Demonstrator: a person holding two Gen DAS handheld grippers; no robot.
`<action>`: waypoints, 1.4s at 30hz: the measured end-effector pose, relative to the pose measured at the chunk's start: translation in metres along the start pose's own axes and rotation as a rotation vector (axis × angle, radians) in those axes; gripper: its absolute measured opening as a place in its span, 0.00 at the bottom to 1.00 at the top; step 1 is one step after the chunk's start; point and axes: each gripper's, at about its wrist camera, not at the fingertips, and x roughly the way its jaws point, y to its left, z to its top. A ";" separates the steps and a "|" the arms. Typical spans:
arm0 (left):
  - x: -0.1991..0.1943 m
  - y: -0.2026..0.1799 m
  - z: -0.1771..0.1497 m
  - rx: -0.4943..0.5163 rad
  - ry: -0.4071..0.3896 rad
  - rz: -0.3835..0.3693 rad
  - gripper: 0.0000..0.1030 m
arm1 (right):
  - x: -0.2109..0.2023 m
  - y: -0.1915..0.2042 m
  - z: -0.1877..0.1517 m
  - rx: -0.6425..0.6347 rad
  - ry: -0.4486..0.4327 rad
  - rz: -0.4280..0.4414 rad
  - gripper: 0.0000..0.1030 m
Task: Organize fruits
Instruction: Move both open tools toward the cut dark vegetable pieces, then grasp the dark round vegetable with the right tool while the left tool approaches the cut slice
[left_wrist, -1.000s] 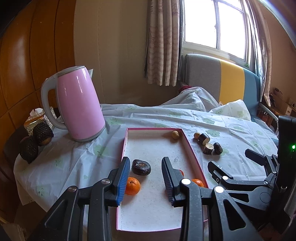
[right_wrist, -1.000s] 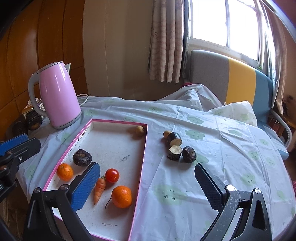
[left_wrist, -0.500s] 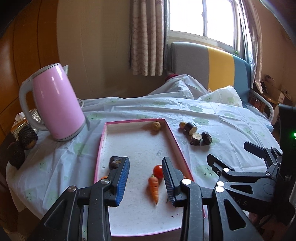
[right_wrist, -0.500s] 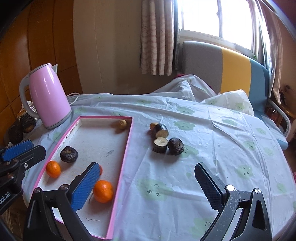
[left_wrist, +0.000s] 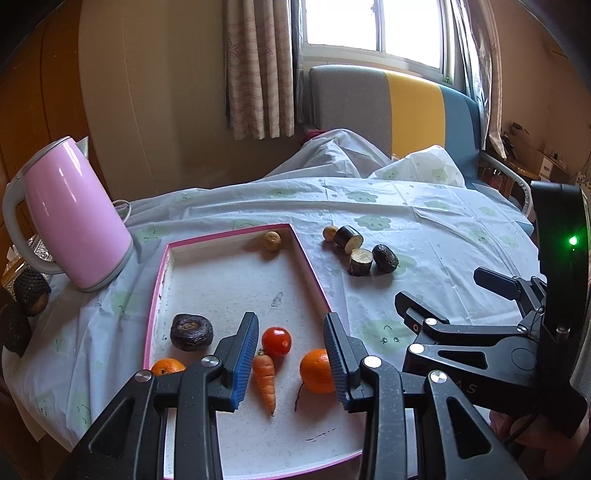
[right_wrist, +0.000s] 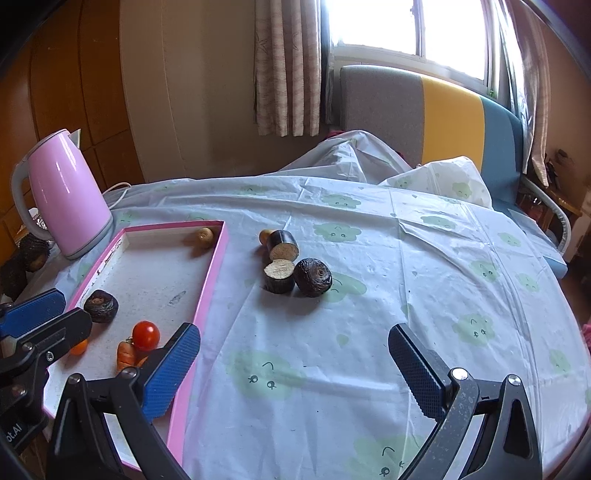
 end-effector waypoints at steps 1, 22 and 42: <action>0.001 -0.002 0.000 0.003 0.002 -0.003 0.36 | 0.001 -0.002 0.000 0.004 0.003 0.000 0.99; 0.039 -0.022 0.004 0.023 0.093 -0.044 0.36 | 0.031 -0.029 -0.002 0.041 0.069 0.002 0.87; 0.072 -0.019 0.018 -0.038 0.156 -0.080 0.36 | 0.089 -0.047 0.023 0.036 0.138 0.087 0.66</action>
